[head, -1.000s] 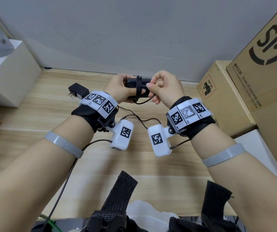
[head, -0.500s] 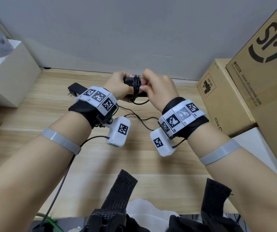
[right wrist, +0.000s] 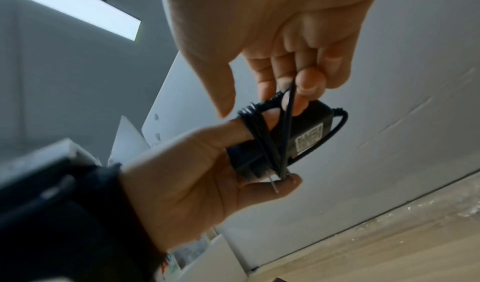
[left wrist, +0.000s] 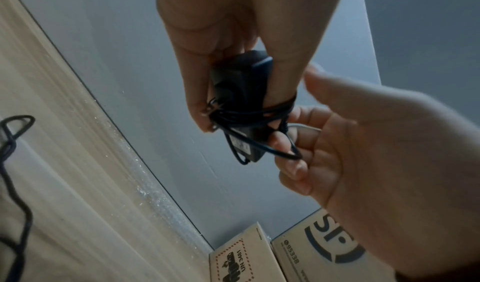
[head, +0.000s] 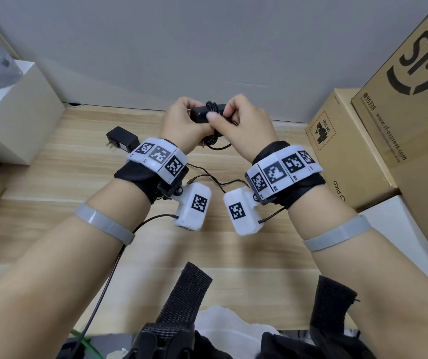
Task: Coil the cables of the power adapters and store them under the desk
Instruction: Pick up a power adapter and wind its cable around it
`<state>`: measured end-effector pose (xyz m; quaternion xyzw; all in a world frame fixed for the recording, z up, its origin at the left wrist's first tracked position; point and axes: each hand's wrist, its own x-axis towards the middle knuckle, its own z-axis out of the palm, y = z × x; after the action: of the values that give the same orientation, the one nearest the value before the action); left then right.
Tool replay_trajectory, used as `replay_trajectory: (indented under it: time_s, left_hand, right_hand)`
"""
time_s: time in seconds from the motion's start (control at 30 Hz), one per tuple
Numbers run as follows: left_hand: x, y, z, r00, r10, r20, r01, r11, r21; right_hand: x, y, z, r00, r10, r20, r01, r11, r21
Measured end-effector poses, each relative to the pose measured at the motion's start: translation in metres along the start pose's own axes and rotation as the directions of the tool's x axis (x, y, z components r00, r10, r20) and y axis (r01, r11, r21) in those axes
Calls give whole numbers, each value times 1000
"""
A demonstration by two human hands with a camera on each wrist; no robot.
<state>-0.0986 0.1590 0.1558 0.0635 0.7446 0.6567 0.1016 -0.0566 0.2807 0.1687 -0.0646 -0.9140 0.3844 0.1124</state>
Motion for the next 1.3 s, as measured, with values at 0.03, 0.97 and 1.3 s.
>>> replay_trajectory:
  time_s: [0.03, 0.97, 1.3]
  left_hand:
    - [-1, 0, 2, 1000, 2, -5, -2, 1000, 16]
    - [-3, -22, 5, 927, -126, 354, 144, 989, -23]
    - [-8, -31, 5, 895, -162, 415, 181, 983, -5]
  right_hand:
    - [0, 1, 0, 1000, 1, 9, -1, 999, -32]
    - [-5, -1, -6, 971, -104, 214, 215, 770, -601]
    - [-9, -7, -7, 979, -86, 187, 189, 737, -650]
